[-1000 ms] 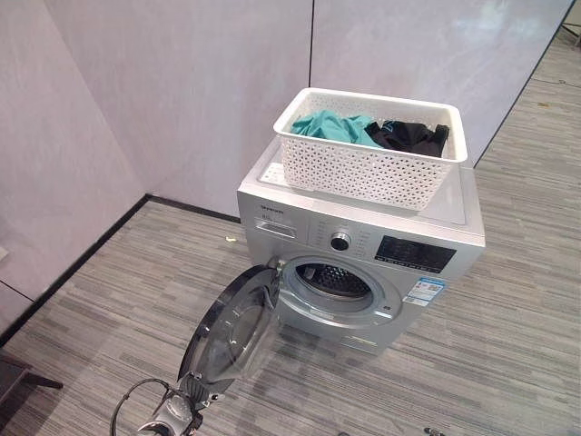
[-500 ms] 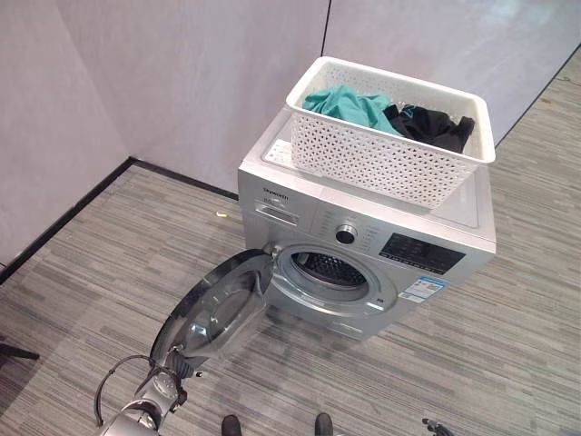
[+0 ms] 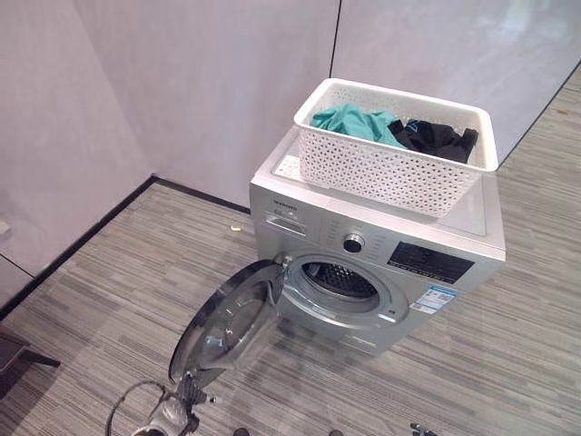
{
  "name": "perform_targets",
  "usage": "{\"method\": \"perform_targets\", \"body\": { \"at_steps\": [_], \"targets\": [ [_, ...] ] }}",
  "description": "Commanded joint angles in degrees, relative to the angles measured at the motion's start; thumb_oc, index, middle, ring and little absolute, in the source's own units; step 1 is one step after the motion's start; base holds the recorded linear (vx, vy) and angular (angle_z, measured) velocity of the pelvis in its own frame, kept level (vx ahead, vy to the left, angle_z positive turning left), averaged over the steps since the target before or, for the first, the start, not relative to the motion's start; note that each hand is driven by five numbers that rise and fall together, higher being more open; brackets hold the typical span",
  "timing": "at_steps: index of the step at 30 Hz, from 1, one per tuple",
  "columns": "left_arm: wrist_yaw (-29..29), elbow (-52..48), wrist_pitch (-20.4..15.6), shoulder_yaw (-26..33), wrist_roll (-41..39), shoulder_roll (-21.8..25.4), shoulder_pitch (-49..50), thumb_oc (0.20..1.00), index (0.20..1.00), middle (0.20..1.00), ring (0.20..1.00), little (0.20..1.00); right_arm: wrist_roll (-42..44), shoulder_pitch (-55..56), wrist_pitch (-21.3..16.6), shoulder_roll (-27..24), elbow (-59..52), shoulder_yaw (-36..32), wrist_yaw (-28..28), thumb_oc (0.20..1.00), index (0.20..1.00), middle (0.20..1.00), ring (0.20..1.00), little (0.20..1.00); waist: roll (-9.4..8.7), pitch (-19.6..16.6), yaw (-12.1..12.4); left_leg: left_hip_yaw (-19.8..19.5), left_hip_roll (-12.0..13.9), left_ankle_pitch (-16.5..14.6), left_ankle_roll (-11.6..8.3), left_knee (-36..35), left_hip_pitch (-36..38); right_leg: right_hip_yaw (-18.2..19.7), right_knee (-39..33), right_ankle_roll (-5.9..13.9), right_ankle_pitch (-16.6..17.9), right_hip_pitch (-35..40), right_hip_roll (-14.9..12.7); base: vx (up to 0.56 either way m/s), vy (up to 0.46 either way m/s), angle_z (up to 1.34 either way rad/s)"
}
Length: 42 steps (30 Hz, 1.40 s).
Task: Grab the laundry basket,head to the washer,open it,put in the laundry and shut it.
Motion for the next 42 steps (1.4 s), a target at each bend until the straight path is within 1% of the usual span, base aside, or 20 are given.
{"method": "perform_targets", "body": {
  "at_steps": [1, 10, 16, 17, 18, 19, 20, 21, 22, 23, 25, 27, 33, 34, 35, 36, 39, 40, 41, 42],
  "targets": [
    [-0.2, 4.6, -1.1, 2.4, -1.8, 0.1, -4.3, 1.0, 1.0, 1.0, 1.0, 1.0, 1.7, -2.0, -0.6, 0.3, 2.0, 0.5, -0.2, 1.0, 1.0, 1.0, 1.0, 1.0, -1.92, -1.3, 1.1, 1.8, -2.5, -2.0, 1.86, 0.6, 0.8, 2.2, 3.3, 1.54, 2.8, -2.0, -1.0, 0.06, 0.076, 0.08],
    [-0.5, 4.2, -1.3, 2.3, -2.9, 0.3, -5.8, 1.0, 1.0, 1.0, 1.0, 1.0, -0.3, -3.7, -0.1, 0.1, 1.3, 1.6, -0.7, 1.0, 1.0, 1.0, 1.0, 1.0, -2.41, -1.4, 1.5, 3.1, -4.4, -3.7, 3.13, 1.9, 1.3, 2.8, 3.4, 2.82, 5.4, -1.8, -3.1, 0.04, 0.089, 0.02],
    [1.0, 4.1, -1.2, 2.6, -3.1, 2.2, -10.1, 1.0, 1.0, 1.0, 1.0, 1.0, -2.5, -4.3, 0.2, -0.2, 0.5, 3.0, -0.8, 1.0, 1.0, 1.0, 1.0, 1.0, -3.06, -0.6, 0.4, 6.5, -4.9, -4.5, 3.9, 1.6, 0.7, 6.0, 3.2, 4.15, 8.8, -5.0, -3.9, -0.01, 0.093, -0.26],
    [2.0, 4.2, -1.1, 3.5, -3.7, 3.3, -11.1, 1.0, 1.0, 1.0, 1.0, 1.0, -3.1, -5.1, 0.2, -0.1, 0.2, 3.6, -0.9, 1.0, 1.0, 1.0, 1.0, 1.0, -3.18, 0.5, 0.5, 9.3, -4.1, -4.5, 3.66, 2.1, 0.4, 4.7, 3.9, 4.98, 10.8, -7.1, -4.6, -0.13, 0.05, -0.55],
    [2.4, 4.3, -1.0, 4.1, -4.0, 3.8, -11.2, 1.0, 1.0, 1.0, 1.0, 1.0, -3.4, -5.5, 0.3, -0.1, 0.3, 3.9, -1.0, 1.0, 1.0, 1.0, 1.0, 1.0, -3.19, 1.0, 0.9, 10.8, -3.5, -4.5, 3.4, 2.1, 0.7, 1.3, 4.1, 4.95, 10.7, -7.4, -4.6, -0.15, 0.051, -0.76],
    [2.6, 4.5, -0.8, 4.7, -4.0, 4.3, -11.1, 1.0, 1.0, 1.0, 1.0, 1.0, -4.0, -5.8, 0.3, 0.1, 0.1, 4.3, -0.9, 1.0, 1.0, 1.0, 1.0, 1.0, -3.21, 1.3, 1.6, 12.4, -3.1, -4.7, 3.07, 2.4, 0.9, -3.9, 4.7, 4.8, 10.1, -7.5, -4.9, -0.06, 0.035, -0.95],
    [2.6, 4.5, -0.8, 4.7, -4.0, 4.3, -11.1, 1.0, 1.0, 1.0, 1.0, 1.0, -4.0, -5.8, 0.3, 0.1, 0.1, 4.3, -0.9, 1.0, 1.0, 1.0, 1.0, 1.0, -3.21, 1.3, 1.6, 12.4, -3.1, -4.7, 3.07, 2.4, 0.9, -3.9, 4.7, 4.8, 10.1, -7.5, -4.9, -0.04, 0.078, -1.32],
    [3.2, 4.4, -0.4, 6.1, -4.0, 5.2, -11.1, 1.0, 1.0, 1.0, 1.0, 1.0, -4.5, -6.1, 0.0, 0.2, 0.1, 4.9, -0.8, 1.0, 1.0, 1.0, 1.0, 1.0, -3.14, 1.8, 1.6, 13.2, -2.7, -4.8, 3.17, 3.1, 1.0, -6.4, 7.8, 2.85, 5.7, -8.0, -1.6, 0.03, 0.095, -1.06],
    [3.6, 5.1, -0.1, 7.6, -4.5, 6.2, -10.6, 1.0, 1.0, 1.0, 1.0, 1.0, -4.6, -5.7, -0.1, 0.6, 0.2, 5.2, -0.6, 1.0, 1.0, 1.0, 1.0, 1.0, -3.04, 2.3, 1.7, 13.6, -2.8, -6.1, 3.13, 3.9, 2.1, -7.8, 10.6, 1.74, 2.1, -7.5, 1.6, 0.03, 0.086, -0.61],
    [3.6, 5.3, 0.0, 8.4, -4.7, 6.6, -10.3, 1.0, 1.0, 1.0, 1.0, 1.0, -4.4, -5.7, -0.2, 0.7, 0.1, 5.3, -0.6, 1.0, 1.0, 1.0, 1.0, 1.0, -3.13, 2.4, 1.9, 14.3, -2.8, -6.1, 2.99, 4.2, 2.3, -9.1, 10.5, 1.28, 1.3, -7.4, 2.4, 0.05, 0.013, -0.14],
    [3.8, 6.1, 0.2, 10.1, -5.2, 7.1, -9.8, 1.0, 1.0, 1.0, 1.0, 1.0, -4.1, -5.1, -0.4, 0.5, -0.2, 5.5, -0.6, 1.0, 1.0, 1.0, 1.0, 1.0, -3.04, 2.8, 1.8, 14.6, -2.7, -5.9, 2.54, 4.7, 2.7, -8.8, 9.3, 0.2, 0.8, -7.4, 3.6, 0.02, -0.077, -0.32],
    [3.8, 6.3, 0.1, 11.6, -6.3, 7.4, -9.2, 1.0, 1.0, 1.0, 1.0, 1.0, -3.5, -4.2, -0.8, 0.0, -0.4, 5.0, -0.6, 1.0, 1.0, 1.0, 1.0, 1.0, -2.77, 2.8, 1.7, 13.7, -2.8, -6.1, 2.3, 5.4, 2.8, -6.6, 7.5, -0.74, 0.5, -6.0, 5.1, 0.05, -0.129, -0.09],
    [3.3, 4.5, -0.6, 11.8, -7.9, 6.4, -8.7, 1.0, 1.0, 1.0, 1.0, 1.0, -3.7, -3.9, -0.5, -2.2, 1.4, 3.1, -1.2, 1.0, 1.0, 1.0, 1.0, 1.0, -1.96, 2.7, 2.0, 11.6, -1.6, -6.6, 0.82, 10.0, 1.5, -6.8, 4.0, -1.94, 0.3, -3.2, 6.2, 0.02, -0.133, 0.23],
    [3.5, 3.8, -0.7, 11.7, -8.1, 6.3, -8.9, 1.0, 1.0, 1.0, 1.0, 1.0, -3.4, -4.0, -0.6, -2.7, 1.2, 2.6, -1.3, 1.0, 1.0, 1.0, 1.0, 1.0, -2.41, 3.2, 2.0, 11.7, -1.3, -5.6, 0.88, 13.2, -0.3, -7.4, 4.2, -2.82, 0.8, -3.6, 5.8, -0.06, -0.221, 0.53],
    [3.5, 2.2, -0.9, 11.1, -8.5, 5.8, -8.9, 1.0, 1.0, 1.0, 1.0, 1.0, -2.8, -4.0, -0.6, -3.6, 0.9, 1.9, -1.4, 1.0, 1.0, 1.0, 1.0, 1.0, -2.47, 4.1, 2.1, 10.4, -0.1, -5.1, 0.12, 18.8, -2.8, -7.3, 4.6, -3.66, 0.3, -3.3, 5.9, -0.08, -0.245, 0.62],
    [3.7, 1.3, -1.1, 10.2, -8.6, 5.3, -9.2, 1.0, 1.0, 1.0, 1.0, 1.0, -3.6, -4.5, -0.5, -4.9, -0.3, 2.3, -1.6, 1.0, 1.0, 1.0, 1.0, 1.0, -2.6, 5.3, 2.9, 6.7, 0.0, -2.8, -1.18, 23.9, -5.7, -6.6, 5.0, -4.43, -0.3, -2.9, 6.2, -0.02, -0.161, 0.39],
    [3.5, 1.1, -1.4, 8.5, -8.5, 4.0, -9.4, 1.0, 1.0, 1.0, 1.0, 1.0, -3.8, -5.2, -0.5, -6.1, -0.7, 1.8, -2.5, 1.0, 1.0, 1.0, 1.0, 1.0, -2.59, 5.7, 3.4, 5.0, -0.4, -2.2, -0.43, 18.3, -9.5, -6.7, 4.3, -3.6, -0.4, -2.1, 5.3, 0.01, 0.001, 0.01],
    [3.5, 1.1, -1.4, 8.5, -8.5, 4.0, -9.4, 1.0, 1.0, 1.0, 1.0, 1.0, -3.8, -5.2, -0.5, -6.1, -0.7, 1.8, -2.5, 1.0, 1.0, 1.0, 1.0, 1.0, -2.6, 5.7, 3.4, 5.0, -0.4, -2.1, -0.42, 18.2, -9.5, -6.7, 4.3, -3.59, -0.4, -2.1, 5.2, 0.06, 0.045, 0.05],
    [3.7, 1.2, -1.5, 8.1, -8.3, 4.0, -9.3, 1.0, 1.0, 1.0, 1.0, 1.0, -3.8, -5.4, -0.6, -6.3, -1.1, 1.6, -2.9, 1.0, 1.0, 1.0, 1.0, 1.0, -2.43, 5.6, 3.8, 4.6, 0.1, 0.4, -0.74, 14.9, -10.8, -6.5, 3.9, -3.38, -0.6, -1.5, 5.4, 0.16, 0.08, 0.03],
    [3.9, 0.9, -1.9, 7.7, -8.5, 3.9, -9.1, 1.0, 1.0, 1.0, 1.0, 1.0, -4.1, -5.6, -1.1, -6.5, -3.6, 2.5, -3.0, 1.0, 1.0, 1.0, 1.0, 1.0, -2.29, 6.0, 5.0, 1.6, 0.2, 3.2, -1.33, 11.2, -13.2, -5.0, 3.7, -3.33, -1.0, -0.6, 5.8, 0.2, 0.1, -0.03]
  ]
}}
